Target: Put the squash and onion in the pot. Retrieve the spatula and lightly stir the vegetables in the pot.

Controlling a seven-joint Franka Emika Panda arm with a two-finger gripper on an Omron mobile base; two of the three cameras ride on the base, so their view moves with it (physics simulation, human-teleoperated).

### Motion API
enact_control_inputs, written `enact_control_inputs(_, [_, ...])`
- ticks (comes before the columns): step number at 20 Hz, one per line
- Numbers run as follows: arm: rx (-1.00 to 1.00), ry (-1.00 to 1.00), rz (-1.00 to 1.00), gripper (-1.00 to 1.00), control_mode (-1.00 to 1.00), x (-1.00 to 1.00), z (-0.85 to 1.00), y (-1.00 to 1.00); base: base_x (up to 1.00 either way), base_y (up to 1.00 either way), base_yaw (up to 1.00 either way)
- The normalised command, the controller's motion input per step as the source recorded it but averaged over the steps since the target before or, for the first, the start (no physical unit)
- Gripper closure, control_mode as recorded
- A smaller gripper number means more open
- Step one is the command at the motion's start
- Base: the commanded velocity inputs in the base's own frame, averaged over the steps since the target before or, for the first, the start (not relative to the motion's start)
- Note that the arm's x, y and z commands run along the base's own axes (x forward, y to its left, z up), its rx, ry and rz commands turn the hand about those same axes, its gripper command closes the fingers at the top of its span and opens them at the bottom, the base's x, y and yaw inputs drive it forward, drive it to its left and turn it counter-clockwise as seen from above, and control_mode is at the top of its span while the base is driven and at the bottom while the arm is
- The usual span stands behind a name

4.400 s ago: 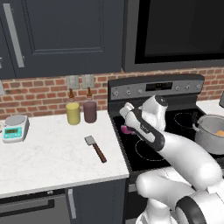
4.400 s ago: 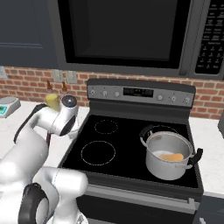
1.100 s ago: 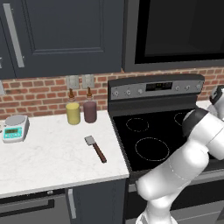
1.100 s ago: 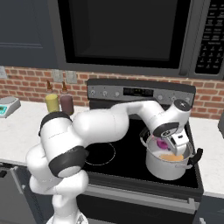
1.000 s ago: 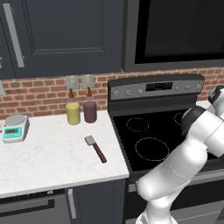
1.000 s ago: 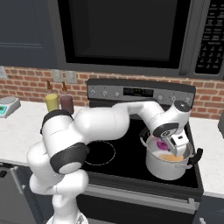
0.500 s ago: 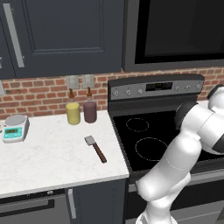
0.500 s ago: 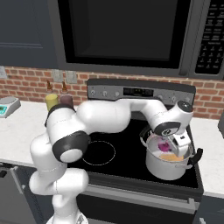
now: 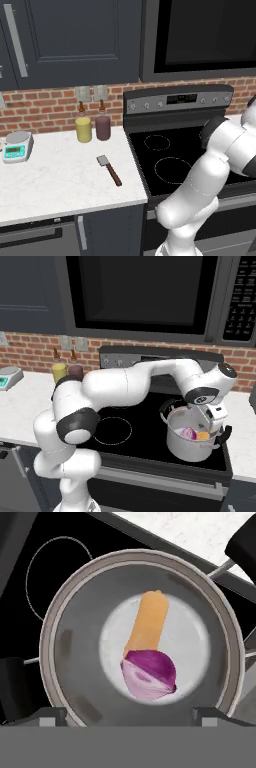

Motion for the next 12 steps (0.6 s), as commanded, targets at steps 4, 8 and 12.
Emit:
enact_control_inputs(4, [0.00, -0.08, 0.00, -1.00, -1.00, -0.61, 1.00, 0.84, 0.00, 0.00, 0.00])
enact_control_inputs(8, [0.00, 0.00, 0.00, -1.00, -1.00, -0.35, 0.85, 1.00, 0.00, 0.00, 0.00])
enact_control_inputs(12, [0.00, 0.01, -0.09, -1.00, -1.00, -0.17, 0.61, 1.00, 0.00, 0.00, 0.00])
